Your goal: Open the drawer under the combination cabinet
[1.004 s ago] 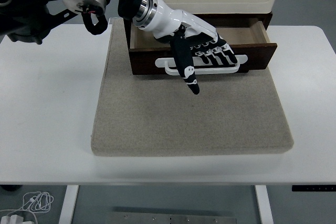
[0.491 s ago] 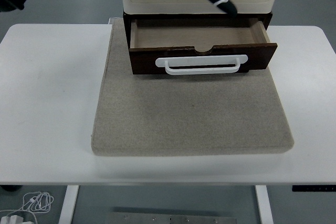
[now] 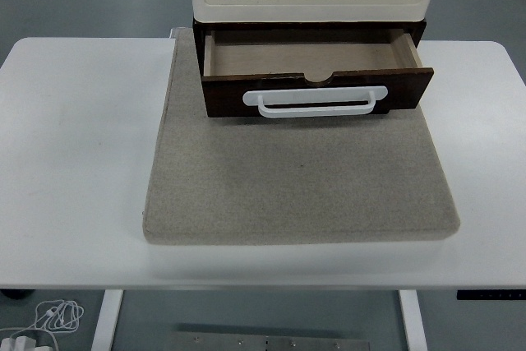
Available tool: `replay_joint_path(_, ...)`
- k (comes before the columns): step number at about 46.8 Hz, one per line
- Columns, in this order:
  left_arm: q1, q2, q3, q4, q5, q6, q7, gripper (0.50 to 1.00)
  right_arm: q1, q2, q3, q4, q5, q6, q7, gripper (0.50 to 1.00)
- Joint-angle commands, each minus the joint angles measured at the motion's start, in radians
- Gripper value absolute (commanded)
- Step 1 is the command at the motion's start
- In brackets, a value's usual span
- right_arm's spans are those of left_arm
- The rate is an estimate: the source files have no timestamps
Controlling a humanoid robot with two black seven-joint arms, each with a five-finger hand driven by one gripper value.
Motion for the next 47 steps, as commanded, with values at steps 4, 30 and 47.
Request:
replay_joint_path(4,0.006,0.029,-0.032,0.124,-0.079,0.028,-0.004,1.000,0.000,0.000,0.000,0.001,0.000,0.000,0.000,0.928)
replay_joint_path(30,0.092,0.029,-0.003,0.494,-0.178,0.454,0.036,1.000,0.000,0.000,-0.002,0.001,-0.002,0.006,0.000,0.928)
replay_joint_path(47,0.301,-0.092,-0.003,0.495,-0.308,0.473,0.138,1.000,0.000,0.000,0.003,0.001,-0.006,0.006,0.000,0.928)
